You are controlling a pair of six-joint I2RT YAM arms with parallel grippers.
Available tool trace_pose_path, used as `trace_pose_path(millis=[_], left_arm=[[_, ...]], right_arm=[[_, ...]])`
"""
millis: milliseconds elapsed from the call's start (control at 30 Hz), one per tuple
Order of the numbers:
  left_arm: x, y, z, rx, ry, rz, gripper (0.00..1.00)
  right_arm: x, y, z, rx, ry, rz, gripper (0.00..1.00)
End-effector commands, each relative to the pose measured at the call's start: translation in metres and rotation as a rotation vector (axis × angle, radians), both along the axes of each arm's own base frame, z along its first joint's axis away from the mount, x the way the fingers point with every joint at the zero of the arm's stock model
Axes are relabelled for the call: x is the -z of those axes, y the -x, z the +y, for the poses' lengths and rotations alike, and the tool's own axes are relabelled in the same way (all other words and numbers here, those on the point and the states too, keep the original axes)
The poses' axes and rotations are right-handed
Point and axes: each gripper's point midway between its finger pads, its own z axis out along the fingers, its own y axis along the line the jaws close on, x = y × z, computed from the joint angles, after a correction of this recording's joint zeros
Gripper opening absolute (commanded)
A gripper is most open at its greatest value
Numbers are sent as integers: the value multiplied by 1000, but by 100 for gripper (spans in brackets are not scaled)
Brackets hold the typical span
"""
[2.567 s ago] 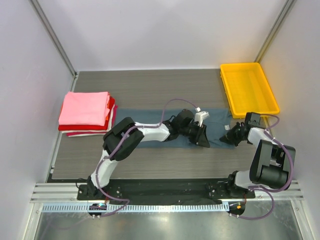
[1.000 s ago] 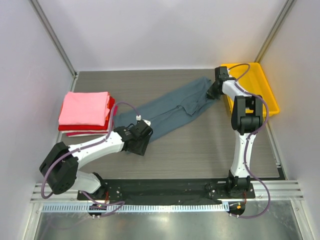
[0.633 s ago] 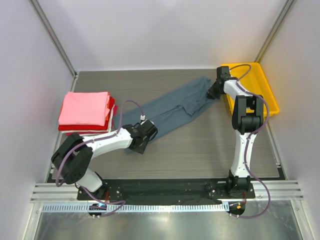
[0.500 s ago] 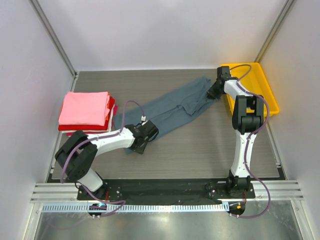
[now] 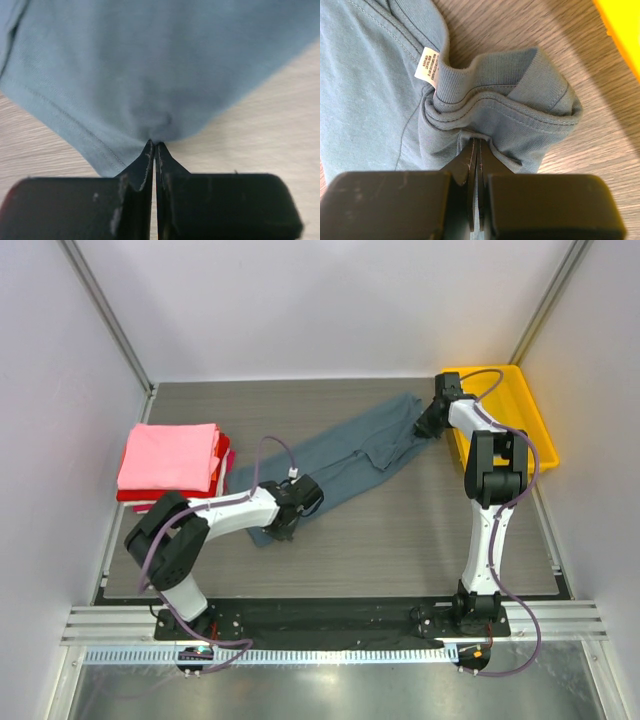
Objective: Fold and stack the t-shirts
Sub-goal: Fold the tshirt
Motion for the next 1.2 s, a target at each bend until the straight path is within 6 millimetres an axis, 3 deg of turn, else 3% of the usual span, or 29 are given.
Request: trace_pose_path(millis=[0,100,267,300,467,500,533,567,633,667,700,767,867,900,933,967,1033,1067,1133,1167], left_arm=[[-7,12,-39,54,115,51,0],[-15,33,-74,122,169,78,0],[-28,85,-146,241,321,170,0],[-28,104,-160,291,330,188,0],[-36,144,-239,377,462,251,0],[-27,160,-251,379,476,305,0],[-26,165,-266,389,506,318,0],[-37,166,-287,401,554,315,0],[-27,178,-309,413,566,334,0],[-39,178,-327,427,613,325,0],[-39,182,-335,431,627,330,0],[-46,182,-354,425,692,327,6],[-67,172,-365,416,753,285,35],[-74,165,-364,412,767,271,39],[-83,159,-363,407,783,255,43],[-101,152,-359,408,812,241,57],[-123,124,-351,373,863,221,61],[-144,116,-344,375,903,208,70],[-162,88,-330,347,939,197,72],[-181,78,-321,349,973,171,73]], right_arm=[[29,18,-4,-1,24,110,5],[33,16,-4,-3,27,121,5],[39,5,-5,-19,35,136,5],[40,3,-5,-21,34,135,5],[39,-11,2,-71,16,117,5],[42,-13,0,-87,27,118,4],[39,-19,1,-97,34,104,4],[39,-21,1,-104,37,99,4],[42,-29,2,-126,43,91,4],[42,-32,2,-135,43,86,4],[45,-34,3,-140,42,89,4],[46,-44,6,-165,33,81,4],[42,-52,14,-199,41,69,4],[41,-52,14,-202,43,65,4],[40,-52,16,-207,45,64,4],[40,-53,18,-214,48,60,4],[41,-53,20,-216,50,60,4],[41,-54,20,-218,46,59,4],[42,-54,22,-223,44,57,4],[42,-54,21,-221,42,57,4]])
